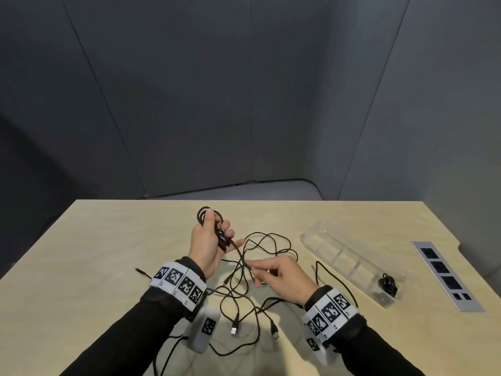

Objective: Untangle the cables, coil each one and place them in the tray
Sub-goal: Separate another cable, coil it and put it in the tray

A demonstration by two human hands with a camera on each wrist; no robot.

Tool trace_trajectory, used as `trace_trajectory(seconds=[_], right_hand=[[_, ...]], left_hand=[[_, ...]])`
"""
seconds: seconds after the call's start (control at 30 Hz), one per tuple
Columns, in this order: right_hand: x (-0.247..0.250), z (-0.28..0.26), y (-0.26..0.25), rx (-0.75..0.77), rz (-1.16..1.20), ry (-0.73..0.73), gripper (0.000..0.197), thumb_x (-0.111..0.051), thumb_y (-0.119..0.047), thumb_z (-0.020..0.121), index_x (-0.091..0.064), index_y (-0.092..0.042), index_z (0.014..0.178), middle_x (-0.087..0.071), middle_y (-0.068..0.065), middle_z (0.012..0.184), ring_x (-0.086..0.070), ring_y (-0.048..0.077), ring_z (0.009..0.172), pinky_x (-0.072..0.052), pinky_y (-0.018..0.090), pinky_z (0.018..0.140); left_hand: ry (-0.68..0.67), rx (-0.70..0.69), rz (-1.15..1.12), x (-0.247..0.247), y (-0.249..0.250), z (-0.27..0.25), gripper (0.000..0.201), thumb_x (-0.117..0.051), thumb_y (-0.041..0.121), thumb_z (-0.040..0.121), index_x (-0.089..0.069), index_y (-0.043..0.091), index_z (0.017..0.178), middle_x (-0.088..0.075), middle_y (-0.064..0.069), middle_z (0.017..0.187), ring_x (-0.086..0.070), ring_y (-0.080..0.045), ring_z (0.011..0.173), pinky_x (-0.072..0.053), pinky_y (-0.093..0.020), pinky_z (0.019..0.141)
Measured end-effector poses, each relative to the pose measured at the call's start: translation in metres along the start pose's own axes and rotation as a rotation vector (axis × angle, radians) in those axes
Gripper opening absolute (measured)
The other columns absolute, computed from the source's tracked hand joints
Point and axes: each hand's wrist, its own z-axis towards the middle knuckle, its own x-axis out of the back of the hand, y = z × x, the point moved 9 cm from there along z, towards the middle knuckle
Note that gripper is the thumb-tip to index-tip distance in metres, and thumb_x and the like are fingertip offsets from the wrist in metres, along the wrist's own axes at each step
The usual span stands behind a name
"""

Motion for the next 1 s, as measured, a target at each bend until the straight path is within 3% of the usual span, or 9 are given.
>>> trace_trajectory(seconds=[0.13,0.23,0.33,0.47,0.53,0.63,0.83,0.9,1.0], right_hand=[[-0.002,-0.002,-0.025,0.013,-0.029,-0.121,0.015,-0.058,-0.013,0.089,-0.07,-0.013,0.098,-0.063,-0.013,0.062,-0.05,-0.003,0.051,-0.042,0.011,0.063],[0.016,0.002,-0.042,0.04,0.01,-0.107,0.019,-0.051,-0.002,0.088,-0.064,-0.016,0.09,-0.059,-0.003,0.067,-0.052,0.008,0.059,-0.046,0.021,0.064],[0.031,0.005,-0.042,0.009,0.372,-0.028,0.023,-0.042,0.01,0.09,-0.052,-0.01,0.096,-0.053,0.002,0.067,-0.048,0.014,0.051,-0.051,0.032,0.056],[0.038,0.008,-0.034,0.046,0.343,0.093,0.017,-0.047,0.0,0.093,-0.046,-0.016,0.098,-0.056,0.002,0.074,-0.04,0.007,0.042,-0.036,0.017,0.039],[0.05,0.01,-0.03,0.074,0.307,0.199,0.016,-0.05,0.001,0.092,-0.046,-0.014,0.096,-0.062,0.007,0.076,-0.044,0.0,0.042,-0.033,0.012,0.043],[0.058,0.009,-0.027,0.108,0.364,0.265,0.012,-0.056,0.002,0.089,-0.048,-0.005,0.094,-0.065,0.018,0.077,-0.052,-0.003,0.045,-0.035,0.006,0.047],[0.057,0.011,-0.019,0.146,0.338,0.259,0.01,-0.066,-0.007,0.085,-0.056,-0.006,0.087,-0.069,0.01,0.073,-0.064,0.014,0.059,-0.046,0.018,0.058],[0.068,0.012,-0.013,0.125,0.283,0.313,0.016,-0.073,-0.016,0.079,-0.059,-0.009,0.081,-0.064,0.002,0.06,-0.059,0.027,0.056,-0.048,0.032,0.061],[0.082,0.013,0.004,0.051,0.227,0.368,0.031,-0.076,-0.034,0.071,-0.06,-0.007,0.07,-0.041,-0.007,0.047,-0.035,0.013,0.047,-0.033,0.022,0.05]], left_hand=[[0.011,-0.058,0.427,0.01,0.002,0.007,0.024,-0.035,0.035,0.101,-0.038,0.016,0.085,-0.04,0.004,0.064,-0.031,-0.007,0.04,-0.025,-0.016,0.037],[-0.138,-0.168,0.871,0.001,0.002,0.007,0.028,-0.04,0.035,0.098,-0.056,0.018,0.084,-0.048,0.004,0.062,-0.035,-0.011,0.043,-0.03,-0.025,0.045],[-0.242,-0.29,1.231,-0.013,0.004,0.001,0.042,-0.039,0.043,0.098,-0.062,0.02,0.071,-0.057,0.004,0.057,-0.044,-0.005,0.044,-0.039,-0.029,0.058],[-0.419,-0.156,1.271,-0.024,-0.01,-0.006,0.066,-0.025,0.063,0.092,-0.062,0.018,0.06,-0.055,0.005,0.05,-0.046,-0.007,0.045,-0.038,-0.025,0.056],[-0.516,-0.041,1.145,-0.027,-0.022,-0.013,0.063,-0.042,0.074,0.08,-0.064,0.016,0.07,-0.052,0.006,0.054,-0.044,-0.012,0.048,-0.036,-0.023,0.05],[-0.649,-0.074,1.325,-0.032,-0.037,-0.021,0.035,-0.068,0.052,0.075,-0.058,0.019,0.071,-0.051,0.008,0.06,-0.046,-0.008,0.054,-0.038,-0.023,0.057],[-0.716,-0.035,1.47,-0.04,-0.051,-0.031,0.029,-0.047,0.04,0.095,-0.044,0.025,0.07,-0.044,0.009,0.062,-0.041,-0.008,0.054,-0.034,-0.025,0.056],[-0.774,0.005,1.367,-0.044,-0.05,-0.035,0.025,-0.042,0.038,0.097,-0.047,0.029,0.075,-0.049,0.008,0.071,-0.045,-0.006,0.062,-0.04,-0.024,0.064],[-0.717,0.011,1.148,-0.038,-0.041,-0.031,0.033,-0.037,0.048,0.093,-0.065,0.031,0.089,-0.061,0.01,0.097,-0.059,-0.008,0.1,-0.041,-0.028,0.097]])
